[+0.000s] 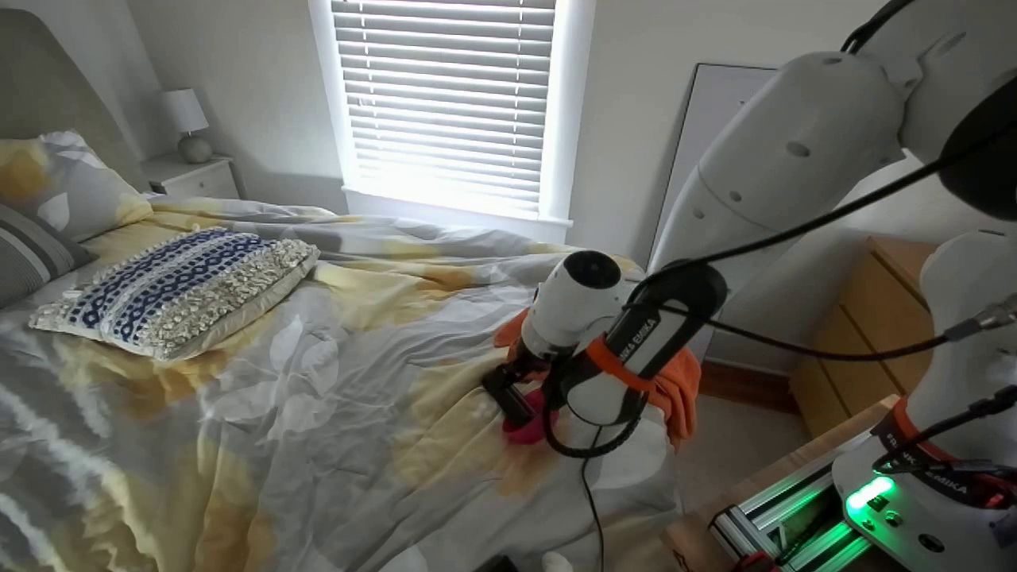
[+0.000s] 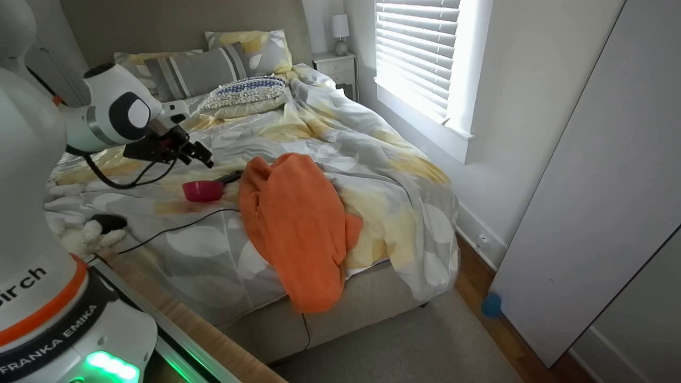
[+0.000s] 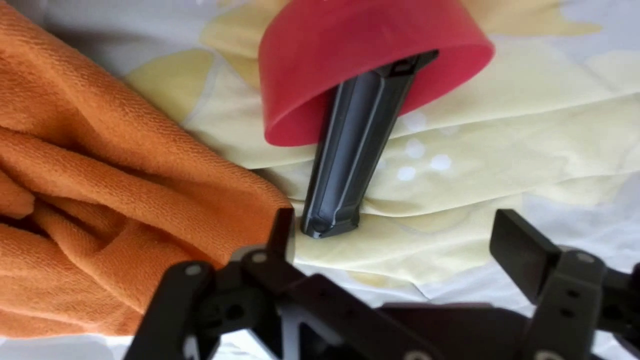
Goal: Pick up the remote controller and place it in the pink bowl on the bed
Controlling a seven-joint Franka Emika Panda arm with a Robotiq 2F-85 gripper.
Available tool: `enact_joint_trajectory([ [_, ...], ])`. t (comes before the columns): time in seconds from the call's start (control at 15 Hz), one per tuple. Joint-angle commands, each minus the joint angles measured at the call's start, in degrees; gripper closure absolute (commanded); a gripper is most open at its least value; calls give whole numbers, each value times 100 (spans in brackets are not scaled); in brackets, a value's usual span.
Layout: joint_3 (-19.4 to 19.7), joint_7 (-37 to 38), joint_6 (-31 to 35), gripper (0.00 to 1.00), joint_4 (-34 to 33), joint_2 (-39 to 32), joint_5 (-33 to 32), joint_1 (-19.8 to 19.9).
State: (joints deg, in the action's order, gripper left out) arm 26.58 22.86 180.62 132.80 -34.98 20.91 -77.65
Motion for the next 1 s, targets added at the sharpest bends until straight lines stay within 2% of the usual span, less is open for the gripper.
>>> enact_joint_trajectory([
  [0.0,-66,-219,-1497,0,120,983,-15,375],
  [0.07,-70,-263,-1938,0,80,1160,44,474],
  [0.13,-381,156,-2274,0,85,1425,-483,977],
  [0.33,-1142,128,-3064,0,147,1980,-415,2031],
  [0.47,-1716,-69,-3259,0,260,2263,-231,2778],
  [0.53,-1862,222,-3047,0,21,1949,-631,2874],
  [0.67,-2223,220,-3097,0,28,2059,-767,3348],
  [0.93,-2358,278,-3096,0,26,2018,-823,3419],
])
